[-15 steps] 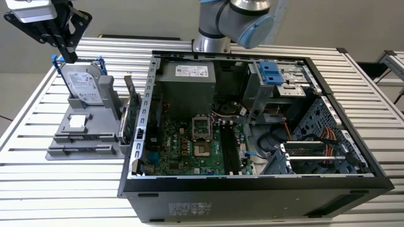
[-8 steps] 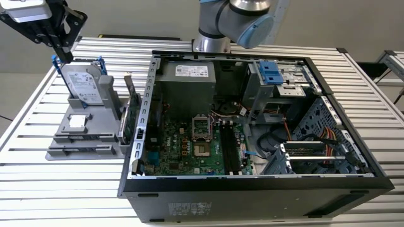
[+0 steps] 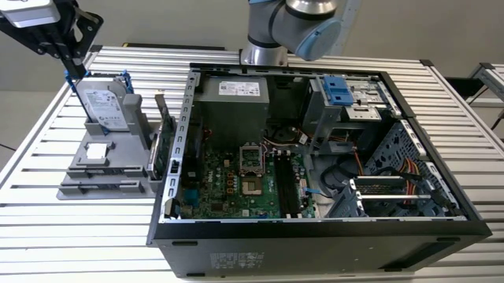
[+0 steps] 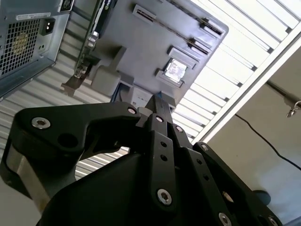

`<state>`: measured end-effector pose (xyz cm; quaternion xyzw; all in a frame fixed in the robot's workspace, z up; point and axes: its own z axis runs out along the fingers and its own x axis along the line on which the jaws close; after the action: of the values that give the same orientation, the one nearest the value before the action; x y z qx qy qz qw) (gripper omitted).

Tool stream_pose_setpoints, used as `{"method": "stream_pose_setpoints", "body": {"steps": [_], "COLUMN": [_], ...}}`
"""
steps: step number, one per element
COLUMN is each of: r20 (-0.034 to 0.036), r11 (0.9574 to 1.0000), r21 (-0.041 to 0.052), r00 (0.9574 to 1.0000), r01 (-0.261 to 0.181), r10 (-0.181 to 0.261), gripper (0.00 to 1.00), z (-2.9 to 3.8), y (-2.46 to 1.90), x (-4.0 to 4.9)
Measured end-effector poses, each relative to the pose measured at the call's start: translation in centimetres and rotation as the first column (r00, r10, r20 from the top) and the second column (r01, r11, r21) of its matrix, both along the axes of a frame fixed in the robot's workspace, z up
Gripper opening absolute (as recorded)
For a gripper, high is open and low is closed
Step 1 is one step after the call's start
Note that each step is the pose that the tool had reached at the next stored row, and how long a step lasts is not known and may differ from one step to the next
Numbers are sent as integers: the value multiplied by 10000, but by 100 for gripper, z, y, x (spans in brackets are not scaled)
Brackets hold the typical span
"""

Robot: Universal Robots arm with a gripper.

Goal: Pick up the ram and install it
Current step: 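Reach for the ram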

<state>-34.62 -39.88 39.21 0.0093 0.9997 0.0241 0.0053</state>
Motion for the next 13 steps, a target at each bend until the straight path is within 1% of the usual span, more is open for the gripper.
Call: {"method": "stream_pose_setpoints", "body": {"steps": [3, 13], "r20": [0, -1], "r11": [10000, 9999], "r21": [0, 0], "r00": [10000, 9999], "r01": [-96, -147], "r10": [96, 147], "gripper": [0, 0], "z": [0, 0], "y": [0, 0], "x": [-8, -9]}}
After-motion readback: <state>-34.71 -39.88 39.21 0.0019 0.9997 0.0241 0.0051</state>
